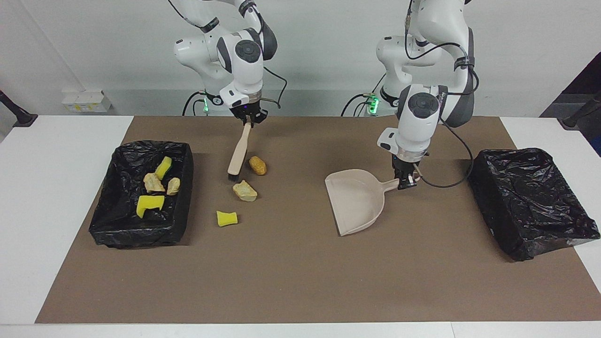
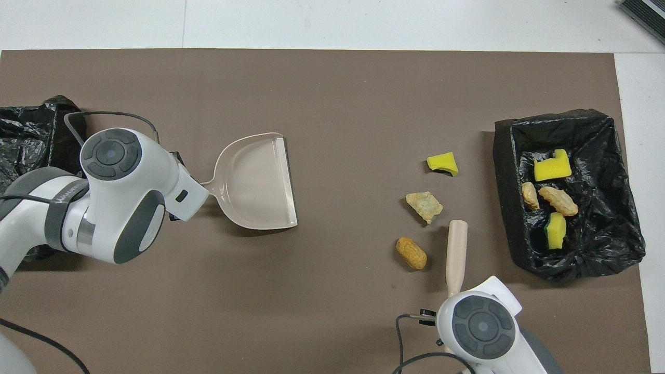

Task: Sweep and dump trash in bin
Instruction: 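Sweep the sponge, cracker and crumb into the dustpan with the right gripper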

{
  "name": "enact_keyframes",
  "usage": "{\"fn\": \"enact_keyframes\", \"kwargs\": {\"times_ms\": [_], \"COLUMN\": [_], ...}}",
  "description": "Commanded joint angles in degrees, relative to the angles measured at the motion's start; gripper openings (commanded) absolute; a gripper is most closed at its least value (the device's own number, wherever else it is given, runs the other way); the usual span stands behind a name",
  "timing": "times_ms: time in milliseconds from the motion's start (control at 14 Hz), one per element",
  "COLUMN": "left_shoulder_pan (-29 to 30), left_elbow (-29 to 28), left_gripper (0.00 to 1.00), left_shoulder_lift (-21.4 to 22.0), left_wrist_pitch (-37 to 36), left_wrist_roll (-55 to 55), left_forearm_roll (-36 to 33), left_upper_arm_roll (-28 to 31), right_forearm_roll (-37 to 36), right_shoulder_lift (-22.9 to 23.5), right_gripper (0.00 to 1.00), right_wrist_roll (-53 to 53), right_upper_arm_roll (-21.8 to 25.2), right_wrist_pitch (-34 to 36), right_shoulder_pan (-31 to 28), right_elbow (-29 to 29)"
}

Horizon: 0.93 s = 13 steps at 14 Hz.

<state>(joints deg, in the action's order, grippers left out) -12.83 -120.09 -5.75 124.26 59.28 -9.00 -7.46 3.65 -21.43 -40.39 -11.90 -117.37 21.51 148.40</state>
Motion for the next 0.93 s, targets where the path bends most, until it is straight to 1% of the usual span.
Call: {"fn": "enact_keyframes", "kwargs": {"times_ms": [0, 143, 287, 430, 502, 645, 717, 788, 860], "left_shoulder_pan": [-3.5, -5.0, -6.2, -6.4, -6.4, -6.4, -6.7, -7.2, -7.2], "left_elbow": [-6.3, -8.9, -9.2, -9.4, -9.4, -10.0, -10.2, -10.3, -10.2], "left_gripper": [0.0, 0.0, 0.0, 0.0, 0.0, 0.0, 0.0, 0.0, 0.0], "left_shoulder_lift": [5.0, 6.6, 7.2, 7.2, 7.2, 7.6, 7.7, 7.8, 7.8], "left_wrist_pitch": [0.5, 1.2, 0.4, 0.8, 1.0, 1.1, 1.1, 1.1, 0.9], "left_wrist_roll": [-2.8, -5.2, -5.3, -6.5, -6.5, -6.5, -6.5, -6.5, -6.5], "left_forearm_roll": [0.7, 0.8, 0.8, 0.7, 0.7, 0.7, 0.7, 0.7, 0.7], "left_upper_arm_roll": [0.9, 0.9, 1.0, 0.9, 0.9, 0.9, 0.9, 0.9, 0.9], "right_forearm_roll": [2.4, 2.5, 3.0, 6.1, 6.3, 5.7, 5.3, 5.2, 5.0], "right_shoulder_lift": [6.2, 12.2, 19.0, 25.1, 26.9, 26.4, 25.4, 25.0, 24.9], "right_gripper": [0.0, 0.0, 0.0, 0.0, 0.0, 0.0, 0.0, 0.0, 0.0], "right_wrist_roll": [-1.9, -2.1, -2.0, -1.9, -1.8, 0.7, 4.2, 10.2, 16.2], "right_upper_arm_roll": [-0.4, -0.4, -0.4, -0.3, -0.3, -0.1, 0.0, 0.2, 0.2], "right_wrist_pitch": [-7.6, -10.5, -12.4, -10.5, -8.9, -4.7, -1.4, 1.4, 2.7], "right_shoulder_pan": [2.2, 2.1, 1.8, 1.7, 1.1, -1.0, -2.9, -5.7, -8.6], "right_elbow": [-0.9, -6.3, -13.7, -24.1, -27.6, -30.5, -31.8, -32.6, -33.0]}}
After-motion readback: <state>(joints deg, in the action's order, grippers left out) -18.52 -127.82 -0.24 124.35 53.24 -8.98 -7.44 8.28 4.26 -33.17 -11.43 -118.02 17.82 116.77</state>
